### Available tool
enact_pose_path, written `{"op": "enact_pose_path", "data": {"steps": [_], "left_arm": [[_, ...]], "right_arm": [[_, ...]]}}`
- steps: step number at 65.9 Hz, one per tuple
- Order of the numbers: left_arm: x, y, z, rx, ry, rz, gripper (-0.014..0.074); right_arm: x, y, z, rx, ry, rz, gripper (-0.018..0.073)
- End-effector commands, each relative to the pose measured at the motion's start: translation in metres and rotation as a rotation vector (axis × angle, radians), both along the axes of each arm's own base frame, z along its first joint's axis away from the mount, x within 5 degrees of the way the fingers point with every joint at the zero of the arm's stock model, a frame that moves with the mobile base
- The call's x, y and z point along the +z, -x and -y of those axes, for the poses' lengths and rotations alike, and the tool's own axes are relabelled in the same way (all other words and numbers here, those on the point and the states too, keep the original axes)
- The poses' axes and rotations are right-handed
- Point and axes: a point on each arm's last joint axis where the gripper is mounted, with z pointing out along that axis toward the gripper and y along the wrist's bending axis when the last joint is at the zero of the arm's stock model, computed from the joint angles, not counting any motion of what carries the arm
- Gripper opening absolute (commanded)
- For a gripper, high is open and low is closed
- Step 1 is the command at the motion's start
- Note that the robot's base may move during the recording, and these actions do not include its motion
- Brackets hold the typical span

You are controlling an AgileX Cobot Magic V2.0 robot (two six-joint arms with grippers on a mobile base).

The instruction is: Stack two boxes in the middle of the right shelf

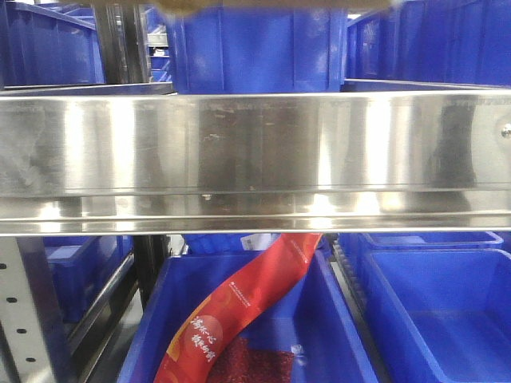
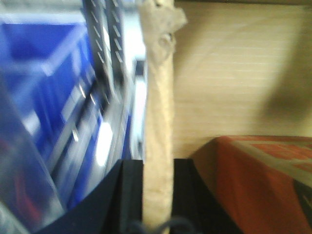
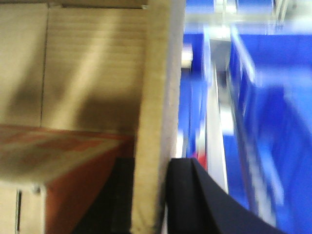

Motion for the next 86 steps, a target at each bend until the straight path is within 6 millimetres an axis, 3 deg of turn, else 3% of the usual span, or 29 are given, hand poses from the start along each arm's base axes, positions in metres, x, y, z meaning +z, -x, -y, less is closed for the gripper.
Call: {"op": "enact_pose_path", "data": {"steps": [1,19,33,39,48,56,63,75,80,86], "left_arm": [[0.001,0.004,-0.003,0.002,0.000,-0.032,-0.0111],[-0.034,-0.023,0.001,-0.032,0.034,-0.252,-0.0111],[-0.049,-0.039,0.001,-0.008,0.036,-0.315,-0.0111],[-0.051,-0.042,0.002,-0.007,0.033,-0.321,-0.0077],[-0.052,-0.042,0.002,-0.007,0.032,-0.322,0.0170],[-0.051,-0.043,0.002,-0.011,0.034,-0.313,0.0341],[-0.049,-0.043,0.002,-0.016,0.038,-0.298,0.0395],[-0.034,-0.031,-0.002,-0.031,0.061,-0.229,0.0332],[-0.028,-0.023,-0.005,-0.034,0.072,-0.212,0.0239],[-0.023,-0.017,-0.008,-0.035,0.082,-0.209,0.0085]], "right_arm": [[-0.001,0.000,0.005,-0.044,-0.007,-0.030,-0.0153],[-0.023,-0.015,-0.002,-0.059,0.013,-0.159,-0.0153],[-0.034,-0.026,-0.007,-0.059,0.026,-0.191,-0.0134],[-0.035,-0.027,-0.007,-0.059,0.027,-0.194,-0.0022],[-0.034,-0.028,-0.008,-0.056,0.025,-0.187,0.0314],[-0.034,-0.028,-0.008,-0.052,0.022,-0.176,0.0422],[-0.033,-0.029,-0.008,-0.050,0.021,-0.170,0.0423],[-0.027,-0.021,-0.005,-0.054,0.014,-0.161,0.0387],[-0.025,-0.018,-0.004,-0.056,0.014,-0.162,0.0288],[-0.026,-0.017,-0.003,-0.062,0.017,-0.177,0.0067]]}}
